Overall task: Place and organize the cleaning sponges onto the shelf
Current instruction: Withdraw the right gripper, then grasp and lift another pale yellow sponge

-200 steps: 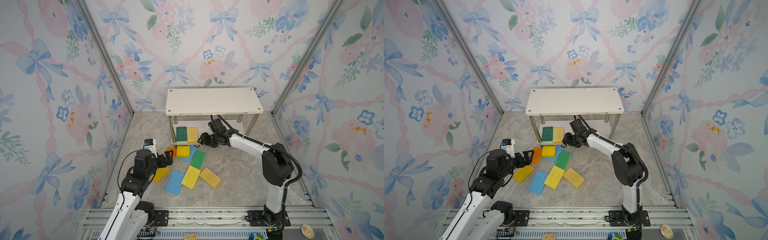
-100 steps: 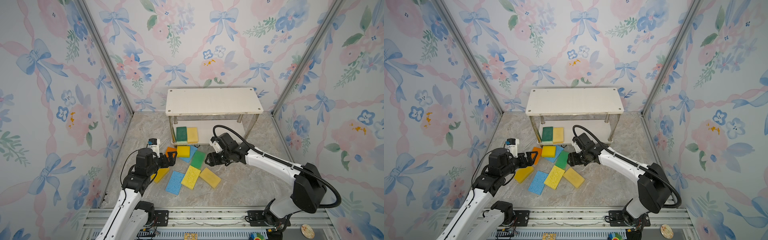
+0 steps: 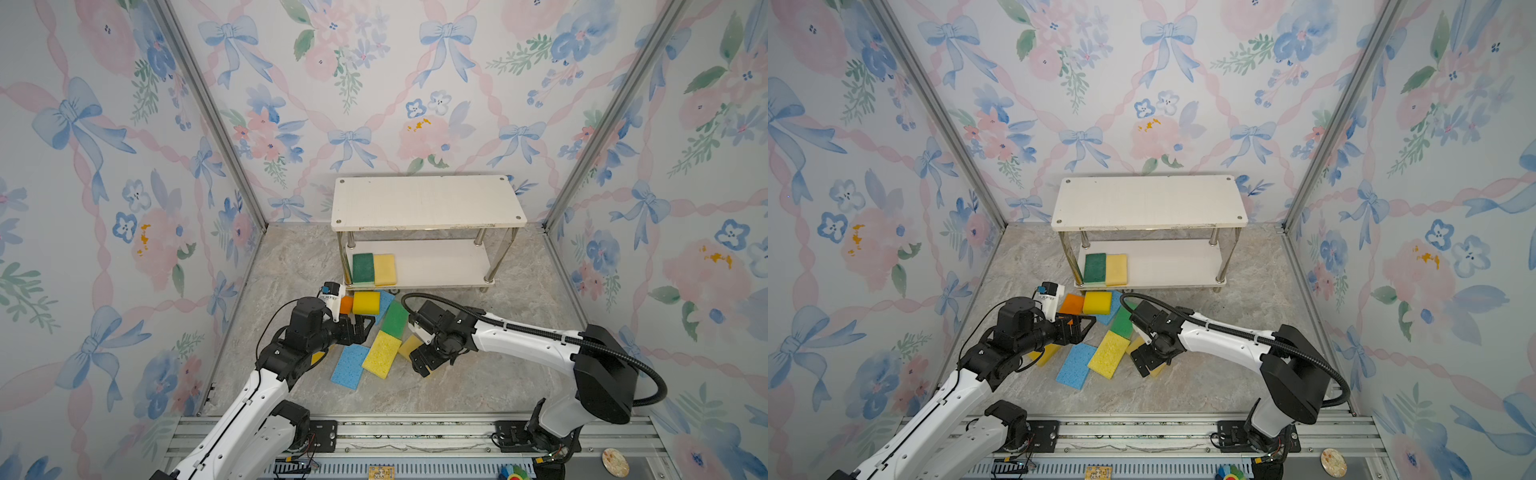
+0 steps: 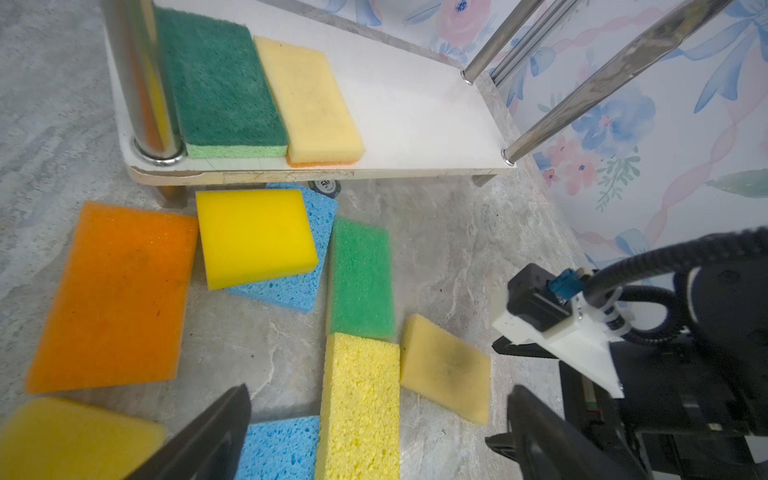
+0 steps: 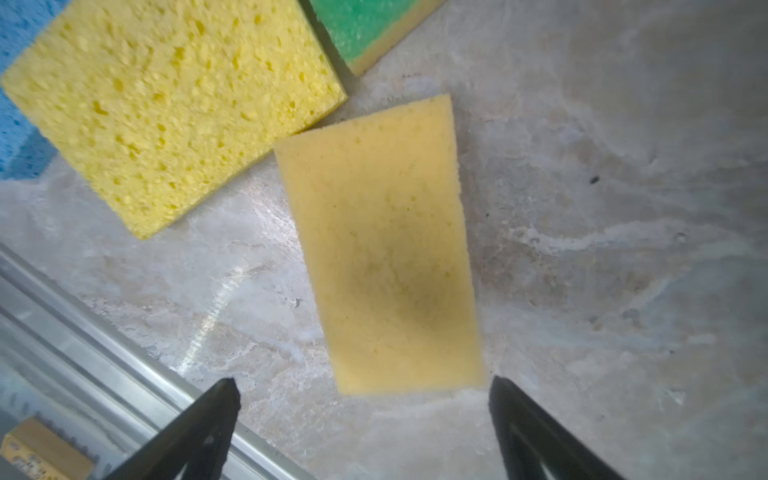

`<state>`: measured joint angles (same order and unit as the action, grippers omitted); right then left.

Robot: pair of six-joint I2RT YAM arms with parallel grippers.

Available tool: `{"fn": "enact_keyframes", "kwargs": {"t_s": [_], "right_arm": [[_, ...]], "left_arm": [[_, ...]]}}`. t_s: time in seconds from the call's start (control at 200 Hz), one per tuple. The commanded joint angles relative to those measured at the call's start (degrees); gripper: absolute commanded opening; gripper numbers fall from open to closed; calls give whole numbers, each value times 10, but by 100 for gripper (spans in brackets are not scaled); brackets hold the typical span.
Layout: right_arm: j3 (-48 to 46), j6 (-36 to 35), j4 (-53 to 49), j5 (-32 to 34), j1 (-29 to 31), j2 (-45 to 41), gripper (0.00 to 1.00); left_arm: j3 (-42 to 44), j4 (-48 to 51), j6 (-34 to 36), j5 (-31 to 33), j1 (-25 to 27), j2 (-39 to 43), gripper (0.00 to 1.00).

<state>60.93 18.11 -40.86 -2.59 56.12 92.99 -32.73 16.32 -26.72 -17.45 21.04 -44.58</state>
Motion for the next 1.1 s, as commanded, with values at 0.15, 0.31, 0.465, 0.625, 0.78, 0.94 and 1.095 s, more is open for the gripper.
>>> {"fn": "enact_keyframes", "kwargs": {"t_s": [0.15,0.31,0.465,0.625,0.78,0.94,1.095], "right_arm": [[34,-15,-26,102,29,58,97],[35,-17,-32,130,34,70,97],[31,-16,-28,129,36,83,98],[19,-15,-11,114,33,82,100],[4,-14,5,96,26,70,94],[-13,-8,23,77,18,59,84],[-26,0,31,75,17,45,71]], "left_arm": [[5,-8,12,-7,4,4,98],[4,-8,13,-6,4,2,98],[4,-8,12,-6,4,1,98],[4,-7,12,-4,4,0,98],[5,-8,12,-3,4,0,98],[5,-8,11,-1,4,-1,98],[5,-8,7,4,4,1,98]]}}
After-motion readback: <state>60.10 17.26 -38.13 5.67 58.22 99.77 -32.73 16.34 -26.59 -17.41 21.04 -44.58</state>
